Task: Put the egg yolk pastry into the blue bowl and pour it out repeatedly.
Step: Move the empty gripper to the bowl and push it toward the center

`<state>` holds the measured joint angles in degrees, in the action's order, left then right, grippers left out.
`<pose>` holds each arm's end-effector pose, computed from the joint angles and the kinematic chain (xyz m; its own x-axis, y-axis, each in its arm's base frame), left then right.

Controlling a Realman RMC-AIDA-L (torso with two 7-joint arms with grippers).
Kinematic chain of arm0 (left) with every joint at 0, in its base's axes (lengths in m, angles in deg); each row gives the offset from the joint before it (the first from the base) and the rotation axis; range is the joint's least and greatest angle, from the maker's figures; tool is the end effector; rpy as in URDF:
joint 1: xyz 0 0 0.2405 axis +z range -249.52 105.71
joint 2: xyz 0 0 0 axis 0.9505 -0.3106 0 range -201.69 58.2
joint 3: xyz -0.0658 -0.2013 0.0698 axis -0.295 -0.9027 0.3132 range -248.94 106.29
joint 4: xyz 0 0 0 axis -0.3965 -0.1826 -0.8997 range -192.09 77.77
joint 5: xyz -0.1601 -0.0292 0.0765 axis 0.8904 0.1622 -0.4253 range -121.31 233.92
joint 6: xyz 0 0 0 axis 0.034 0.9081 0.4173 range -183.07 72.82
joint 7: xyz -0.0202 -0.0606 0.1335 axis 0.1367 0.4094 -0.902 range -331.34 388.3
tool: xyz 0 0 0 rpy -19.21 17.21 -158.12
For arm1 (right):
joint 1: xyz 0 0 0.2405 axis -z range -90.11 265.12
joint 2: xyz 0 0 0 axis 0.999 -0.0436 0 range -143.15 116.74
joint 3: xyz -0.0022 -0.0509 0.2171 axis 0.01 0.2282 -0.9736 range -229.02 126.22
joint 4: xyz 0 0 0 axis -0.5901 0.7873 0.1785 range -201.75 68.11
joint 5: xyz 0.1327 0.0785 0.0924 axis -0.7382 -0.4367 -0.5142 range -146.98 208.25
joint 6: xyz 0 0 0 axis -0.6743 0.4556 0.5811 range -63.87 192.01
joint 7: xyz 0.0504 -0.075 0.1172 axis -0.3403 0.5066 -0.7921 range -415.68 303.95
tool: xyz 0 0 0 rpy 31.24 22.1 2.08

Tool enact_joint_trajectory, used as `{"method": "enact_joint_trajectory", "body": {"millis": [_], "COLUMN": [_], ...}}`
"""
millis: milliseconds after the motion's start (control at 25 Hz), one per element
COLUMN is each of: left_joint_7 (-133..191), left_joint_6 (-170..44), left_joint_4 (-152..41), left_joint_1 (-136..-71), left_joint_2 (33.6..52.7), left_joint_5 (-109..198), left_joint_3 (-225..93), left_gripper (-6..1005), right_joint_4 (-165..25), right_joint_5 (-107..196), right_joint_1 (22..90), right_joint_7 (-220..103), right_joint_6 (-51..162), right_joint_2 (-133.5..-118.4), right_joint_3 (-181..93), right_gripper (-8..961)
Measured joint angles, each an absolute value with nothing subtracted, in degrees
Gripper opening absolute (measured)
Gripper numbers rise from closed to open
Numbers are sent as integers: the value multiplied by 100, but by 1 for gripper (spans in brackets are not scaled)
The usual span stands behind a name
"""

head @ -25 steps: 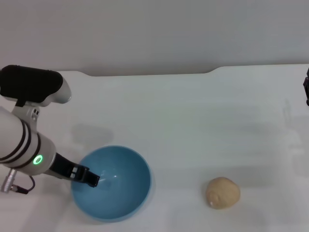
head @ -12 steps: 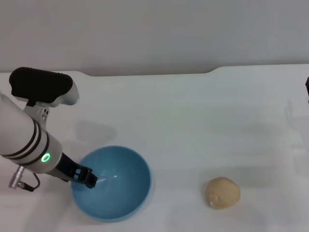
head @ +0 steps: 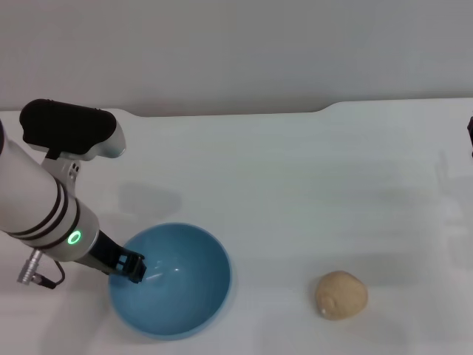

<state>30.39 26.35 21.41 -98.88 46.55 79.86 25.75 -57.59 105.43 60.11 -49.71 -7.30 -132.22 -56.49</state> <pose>-0.2023 0.2855 -0.0162 0.4066 0.9113 -0.0652 0.6942 -0.3546 -0.6264 0.2949 0.3046 0.0312 0.8034 0.0541 -0.5930 -0.5952 0.0442 -0.8023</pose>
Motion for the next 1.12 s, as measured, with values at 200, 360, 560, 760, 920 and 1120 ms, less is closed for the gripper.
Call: {"method": "enact_joint_trajectory", "body": {"millis": [200,360,560,760,920,1120], "left_joint_7": [3056,3040,3023,2999,2995,3041], "left_joint_6": [2635,2629,2589,2511,2494,2521], "left_joint_4": [2141,2141,2141,2141,2141,2141], "left_joint_1": [-9919,-9947,-9955,-9933,-9914,-9953], "left_joint_2": [4642,4643,4641,4638,4637,4643], "left_joint_5": [7984,7974,7971,7979,7978,7984], "left_joint_3": [2685,2707,2716,2720,2720,2672], "left_gripper": [396,318,165,2,0,0], "right_joint_4": [-5759,-5752,-5697,-5608,-5564,-5519], "right_joint_5": [10569,10568,10530,10525,10530,10556], "right_joint_1": [6008,6008,6013,6016,6010,5974], "right_joint_7": [-4971,-4971,-4971,-5001,-5135,-5261], "right_joint_6": [-730,-728,-654,-614,-600,-597], "right_joint_2": [-13221,-13221,-13221,-13221,-13220,-13206], "right_joint_3": [-5650,-5650,-5752,-5967,-5980,-5956], "right_gripper": [494,494,494,495,495,495]}}
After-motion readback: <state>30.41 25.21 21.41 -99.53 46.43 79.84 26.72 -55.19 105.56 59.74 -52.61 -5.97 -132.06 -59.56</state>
